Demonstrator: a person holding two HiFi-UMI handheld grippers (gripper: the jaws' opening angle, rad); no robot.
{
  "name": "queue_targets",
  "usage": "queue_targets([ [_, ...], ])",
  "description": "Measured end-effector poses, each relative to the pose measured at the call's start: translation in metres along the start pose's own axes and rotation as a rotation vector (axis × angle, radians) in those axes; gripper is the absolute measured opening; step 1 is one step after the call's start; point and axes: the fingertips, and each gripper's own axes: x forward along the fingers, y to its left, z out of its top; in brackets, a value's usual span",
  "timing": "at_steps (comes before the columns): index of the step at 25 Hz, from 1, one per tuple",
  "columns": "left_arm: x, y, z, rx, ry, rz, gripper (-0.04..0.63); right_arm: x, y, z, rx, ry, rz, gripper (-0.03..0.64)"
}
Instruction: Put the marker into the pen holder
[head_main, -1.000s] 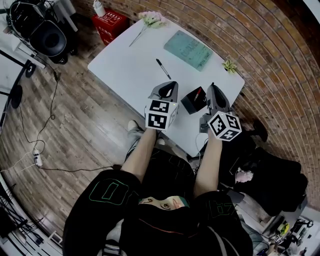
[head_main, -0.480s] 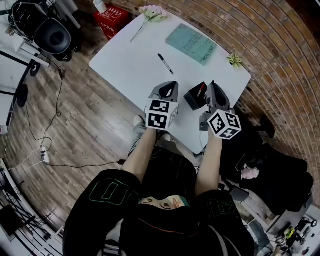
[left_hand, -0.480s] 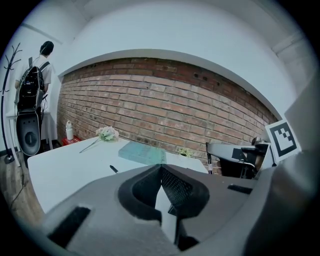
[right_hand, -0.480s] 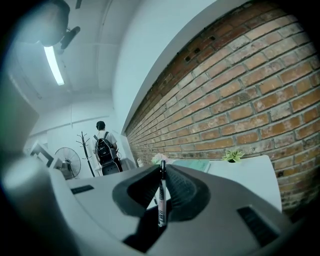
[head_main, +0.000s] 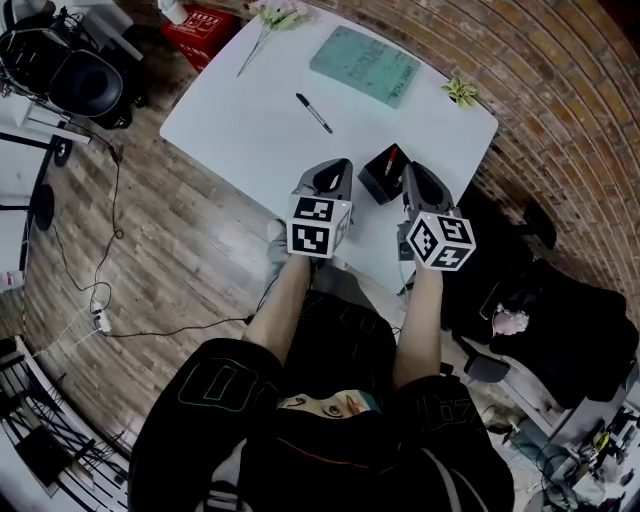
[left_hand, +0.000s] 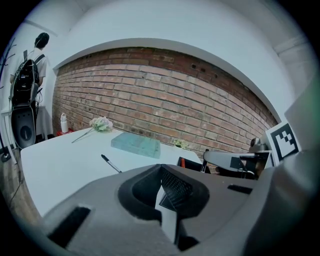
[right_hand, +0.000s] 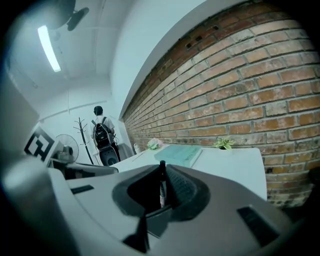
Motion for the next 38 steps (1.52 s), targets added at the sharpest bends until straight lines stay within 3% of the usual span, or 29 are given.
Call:
queue_targets([
  [7, -0.001, -0.001, -0.014, -0.006, 0.022, 0.013, 0.008, 0.002, -0.002, -0.017, -0.08, 0.08, -0.024, 0.048],
  [17, 0.0, 0.001, -0.005, 0.011, 0.008, 0.015, 0.008, 0.009, -0.003, -0.02, -0.118, 0.116, -0.038, 0.057],
  [38, 0.007, 0.019, 0.019, 0.016, -0.024, 0.036, 0.008, 0.023, 0.0, 0.029, -0.077, 0.0, -0.011, 0.023],
])
